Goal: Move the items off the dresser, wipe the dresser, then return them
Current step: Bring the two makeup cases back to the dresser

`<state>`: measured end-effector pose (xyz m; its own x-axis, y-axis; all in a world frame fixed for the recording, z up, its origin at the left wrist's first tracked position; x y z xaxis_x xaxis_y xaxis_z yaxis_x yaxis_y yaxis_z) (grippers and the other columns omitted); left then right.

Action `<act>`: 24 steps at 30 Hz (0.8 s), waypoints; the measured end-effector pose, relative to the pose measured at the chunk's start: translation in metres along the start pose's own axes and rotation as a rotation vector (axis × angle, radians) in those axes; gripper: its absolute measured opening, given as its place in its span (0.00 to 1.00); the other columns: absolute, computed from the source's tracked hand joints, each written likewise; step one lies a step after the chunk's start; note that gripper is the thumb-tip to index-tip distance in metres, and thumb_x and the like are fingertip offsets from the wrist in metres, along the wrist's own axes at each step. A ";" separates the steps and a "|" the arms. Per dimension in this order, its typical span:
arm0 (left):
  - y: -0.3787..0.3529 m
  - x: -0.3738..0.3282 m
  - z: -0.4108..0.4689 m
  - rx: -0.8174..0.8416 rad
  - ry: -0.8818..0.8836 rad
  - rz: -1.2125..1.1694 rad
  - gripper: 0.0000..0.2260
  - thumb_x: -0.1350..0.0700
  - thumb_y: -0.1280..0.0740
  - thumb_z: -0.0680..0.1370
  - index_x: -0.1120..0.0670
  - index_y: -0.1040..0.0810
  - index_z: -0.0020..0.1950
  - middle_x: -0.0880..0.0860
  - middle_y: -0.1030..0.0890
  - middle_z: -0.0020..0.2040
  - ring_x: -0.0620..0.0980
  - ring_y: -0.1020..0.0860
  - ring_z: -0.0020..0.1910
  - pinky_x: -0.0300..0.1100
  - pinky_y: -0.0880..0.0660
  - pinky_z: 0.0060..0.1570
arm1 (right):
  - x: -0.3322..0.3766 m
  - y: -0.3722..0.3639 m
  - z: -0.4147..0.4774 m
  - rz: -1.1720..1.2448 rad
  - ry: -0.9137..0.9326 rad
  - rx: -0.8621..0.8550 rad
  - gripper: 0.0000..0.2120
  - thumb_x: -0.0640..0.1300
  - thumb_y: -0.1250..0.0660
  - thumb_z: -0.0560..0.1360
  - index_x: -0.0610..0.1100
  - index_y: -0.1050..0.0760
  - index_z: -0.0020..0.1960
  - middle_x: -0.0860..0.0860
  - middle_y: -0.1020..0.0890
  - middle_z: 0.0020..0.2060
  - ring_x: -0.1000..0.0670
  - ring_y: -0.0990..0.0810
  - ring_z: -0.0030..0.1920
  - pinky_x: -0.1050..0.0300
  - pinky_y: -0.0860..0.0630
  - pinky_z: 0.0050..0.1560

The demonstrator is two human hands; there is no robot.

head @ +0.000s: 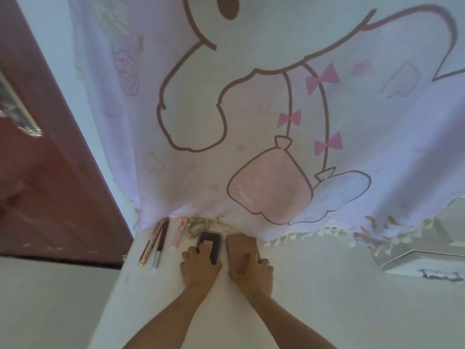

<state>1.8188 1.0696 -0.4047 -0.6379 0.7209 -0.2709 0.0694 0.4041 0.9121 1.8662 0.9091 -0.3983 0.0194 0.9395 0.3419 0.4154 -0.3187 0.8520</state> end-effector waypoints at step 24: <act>0.043 0.026 -0.054 -0.160 0.058 -0.058 0.22 0.48 0.47 0.81 0.54 0.42 0.73 0.56 0.38 0.73 0.56 0.37 0.70 0.46 0.35 0.66 | 0.030 0.021 -0.025 -0.013 0.361 -0.011 0.26 0.49 0.43 0.79 0.46 0.48 0.73 0.42 0.49 0.74 0.41 0.37 0.67 0.51 0.34 0.64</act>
<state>1.7637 1.0758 -0.3560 -0.6805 0.6637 -0.3105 -0.0886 0.3461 0.9340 1.8526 0.9270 -0.3600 -0.3089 0.8396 0.4468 0.4032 -0.3098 0.8611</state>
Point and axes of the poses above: each hand's wrist, its own z-axis towards the middle knuckle, its own y-axis out of the back of the hand, x = y × z, the point moved 10 cm from there along z, towards the middle knuckle
